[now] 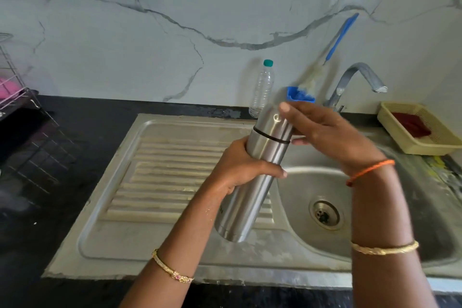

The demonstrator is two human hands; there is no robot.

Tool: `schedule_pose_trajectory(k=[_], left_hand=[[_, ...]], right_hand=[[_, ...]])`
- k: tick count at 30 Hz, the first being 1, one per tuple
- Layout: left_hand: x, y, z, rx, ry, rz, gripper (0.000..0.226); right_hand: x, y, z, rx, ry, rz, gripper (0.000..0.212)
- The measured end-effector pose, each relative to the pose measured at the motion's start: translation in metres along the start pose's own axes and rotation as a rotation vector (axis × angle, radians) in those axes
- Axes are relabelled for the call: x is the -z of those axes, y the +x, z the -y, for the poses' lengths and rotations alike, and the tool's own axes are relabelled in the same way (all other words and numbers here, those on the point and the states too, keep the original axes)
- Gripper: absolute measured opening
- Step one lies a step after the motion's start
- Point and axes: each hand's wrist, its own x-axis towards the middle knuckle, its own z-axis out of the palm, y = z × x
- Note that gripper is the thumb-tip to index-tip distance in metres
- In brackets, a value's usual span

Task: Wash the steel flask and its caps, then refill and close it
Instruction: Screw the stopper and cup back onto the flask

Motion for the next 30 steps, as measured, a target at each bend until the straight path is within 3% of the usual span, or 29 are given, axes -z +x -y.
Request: schedule_pose_trajectory(k=[2, 4, 8, 9, 11, 13, 15, 17, 19, 23, 27, 30], left_hand=[[0.004, -0.001, -0.001, -0.006, 0.003, 0.031, 0.049], [0.009, -0.003, -0.004, -0.003, -0.019, 0.080, 0.049], [0.013, -0.004, -0.008, 0.004, -0.032, 0.305, 0.057], [0.012, -0.004, -0.007, 0.002, -0.032, 0.370, 0.056], [0.010, -0.006, -0.007, -0.008, -0.045, 0.436, 0.054], [0.007, -0.007, -0.007, 0.003, -0.055, 0.360, 0.057], [0.003, -0.006, -0.006, 0.027, -0.019, 0.160, 0.055], [-0.001, -0.003, -0.004, 0.025, 0.035, -0.010, 0.053], [-0.002, -0.003, -0.003, 0.001, 0.063, -0.056, 0.055], [0.008, -0.010, -0.013, -0.022, 0.015, 0.126, 0.054], [0.018, -0.011, -0.018, -0.067, -0.030, 0.448, 0.057], [0.013, -0.012, -0.018, -0.064, -0.045, 0.567, 0.057]], right_hand=[[0.020, -0.004, -0.003, 0.069, 0.037, -0.130, 0.024], [0.031, 0.002, -0.010, 0.127, 0.243, -0.131, 0.023], [0.012, 0.030, -0.025, 0.188, 0.429, 0.338, 0.090], [0.003, 0.035, -0.028, 0.218, 0.479, 0.471, 0.095], [-0.012, 0.040, -0.031, 0.272, 0.631, 0.564, 0.084], [-0.019, 0.039, -0.028, 0.212, 0.756, 0.437, 0.060], [-0.028, 0.037, -0.020, 0.061, 0.679, 0.096, 0.032], [-0.038, 0.034, -0.013, -0.086, 0.434, -0.216, 0.027], [-0.041, 0.026, -0.007, -0.112, 0.319, -0.297, 0.034], [-0.009, 0.005, -0.006, -0.030, 0.502, -0.011, 0.042], [0.002, 0.014, -0.021, 0.201, 0.589, 0.268, 0.079], [-0.012, 0.021, -0.022, 0.326, 0.773, 0.441, 0.071]])
